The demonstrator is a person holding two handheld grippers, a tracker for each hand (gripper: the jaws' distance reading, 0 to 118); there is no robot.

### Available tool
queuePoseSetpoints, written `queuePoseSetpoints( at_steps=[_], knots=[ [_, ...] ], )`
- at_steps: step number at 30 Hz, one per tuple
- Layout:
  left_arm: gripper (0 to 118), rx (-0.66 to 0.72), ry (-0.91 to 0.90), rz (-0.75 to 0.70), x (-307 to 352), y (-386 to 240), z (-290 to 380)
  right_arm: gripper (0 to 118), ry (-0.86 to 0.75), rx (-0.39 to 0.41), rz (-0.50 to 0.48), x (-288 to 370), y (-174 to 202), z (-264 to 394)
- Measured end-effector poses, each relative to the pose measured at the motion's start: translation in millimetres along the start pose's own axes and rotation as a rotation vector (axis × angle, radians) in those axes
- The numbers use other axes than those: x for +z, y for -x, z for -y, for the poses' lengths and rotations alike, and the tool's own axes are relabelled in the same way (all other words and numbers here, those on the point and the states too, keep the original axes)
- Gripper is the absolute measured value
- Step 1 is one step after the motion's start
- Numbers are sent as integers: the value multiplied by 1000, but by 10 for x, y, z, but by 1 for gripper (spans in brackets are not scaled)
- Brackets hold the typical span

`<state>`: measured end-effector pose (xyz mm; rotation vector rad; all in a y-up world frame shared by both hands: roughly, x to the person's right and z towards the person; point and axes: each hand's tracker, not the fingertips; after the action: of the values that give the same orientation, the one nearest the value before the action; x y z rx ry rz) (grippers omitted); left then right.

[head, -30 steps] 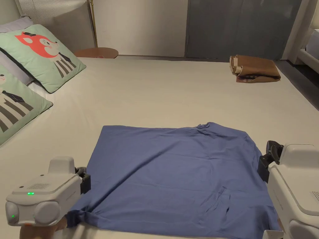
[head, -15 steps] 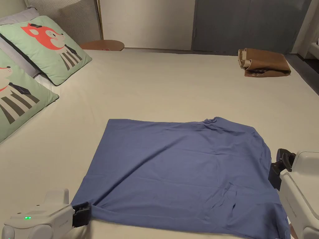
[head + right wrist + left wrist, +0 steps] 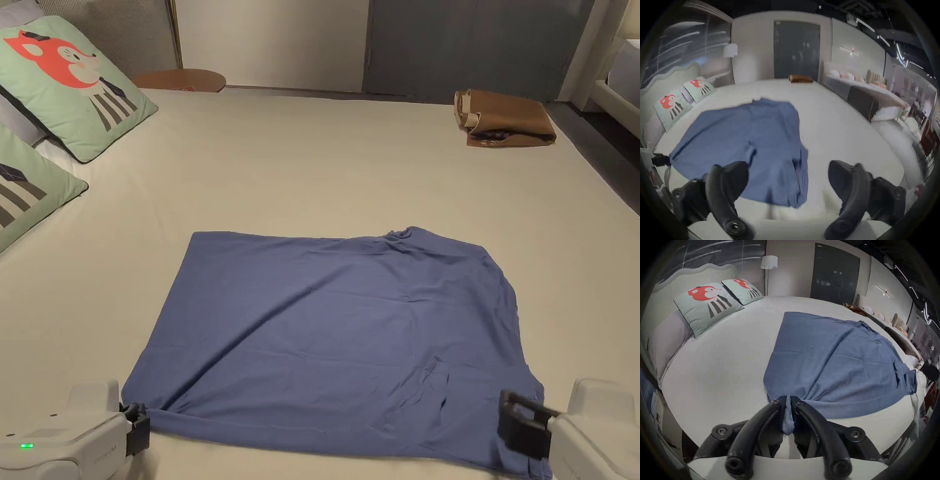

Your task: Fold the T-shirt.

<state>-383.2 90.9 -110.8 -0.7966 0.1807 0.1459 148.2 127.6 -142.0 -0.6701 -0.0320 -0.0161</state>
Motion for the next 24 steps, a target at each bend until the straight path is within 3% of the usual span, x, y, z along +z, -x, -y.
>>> queuePoseSetpoints(
  at_steps=[4,7,8,9,10,11,16,24],
  knots=[
    [2,-5,-8,-5,68,-73,-1,105,93,55,31,-137,-13,323],
    [2,-3,-9,-6,84,-80,3,103,115,23,7,-228,-30,422],
    [2,-3,-9,-6,87,-81,5,96,121,9,-1,-247,-29,434],
    [2,-3,-9,-6,95,-85,8,79,122,7,-8,-267,-26,442],
    [2,-2,-11,-8,101,-85,14,40,122,7,-15,-275,-13,441],
    [2,-1,-10,-9,104,-84,17,10,120,13,-20,-290,2,450],
    [2,8,-17,-7,159,-86,2,9,93,52,-20,-153,90,342],
    [2,-8,-108,-2,200,-146,-448,9,-49,31,-30,-109,91,-165]
  ],
)
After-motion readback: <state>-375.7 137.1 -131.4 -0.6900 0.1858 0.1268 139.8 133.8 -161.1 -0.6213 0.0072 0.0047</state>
